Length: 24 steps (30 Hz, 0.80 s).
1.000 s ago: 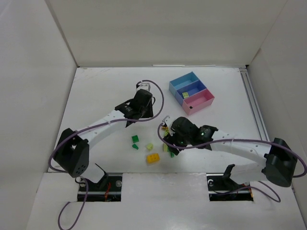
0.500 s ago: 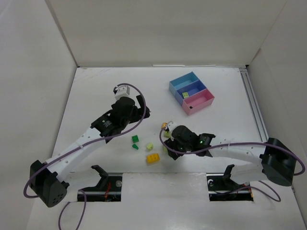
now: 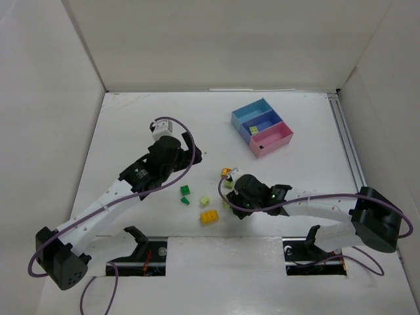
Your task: Sort the legos into containers by color
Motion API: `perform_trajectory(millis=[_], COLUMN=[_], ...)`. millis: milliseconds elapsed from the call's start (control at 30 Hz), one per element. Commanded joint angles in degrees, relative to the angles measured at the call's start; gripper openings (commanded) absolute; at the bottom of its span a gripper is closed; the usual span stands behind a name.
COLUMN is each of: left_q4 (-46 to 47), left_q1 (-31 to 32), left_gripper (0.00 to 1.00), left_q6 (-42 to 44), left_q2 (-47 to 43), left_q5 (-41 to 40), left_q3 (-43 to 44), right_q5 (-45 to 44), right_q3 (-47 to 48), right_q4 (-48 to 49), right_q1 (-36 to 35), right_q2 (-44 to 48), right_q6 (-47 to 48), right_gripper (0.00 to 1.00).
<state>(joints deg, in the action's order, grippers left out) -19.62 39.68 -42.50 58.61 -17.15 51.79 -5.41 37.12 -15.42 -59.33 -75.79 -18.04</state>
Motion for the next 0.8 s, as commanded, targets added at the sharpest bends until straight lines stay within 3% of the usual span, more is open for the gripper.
perform_trajectory(millis=[0,267,567,767], left_q4=[0.5,0.5,3.5,6.1], left_q1=[0.2,0.2,1.3,1.3], left_gripper=[1.0,1.0,1.0,1.0], left_q6=[-0.7,-0.7,1.4,0.5], left_q2=[-1.8,-2.4,-4.7,-6.0], left_q5=[-0.4,1.0,8.8,13.8], left_q3=[-0.6,-0.6,-2.4,-5.4], right_q5=[-1.4,-3.1,-3.6,-5.2], right_q3=[-0.3,0.2,2.4,6.6], right_q4=[2.2,1.7,2.3,-0.6], right_q1=[-0.6,-0.6,-0.6,-0.6], right_q2=[-0.3,-2.1,0.1,3.0], right_q6=[-1.6,-1.6,-0.3,1.1], right_gripper=[0.53,0.36,0.08,0.0])
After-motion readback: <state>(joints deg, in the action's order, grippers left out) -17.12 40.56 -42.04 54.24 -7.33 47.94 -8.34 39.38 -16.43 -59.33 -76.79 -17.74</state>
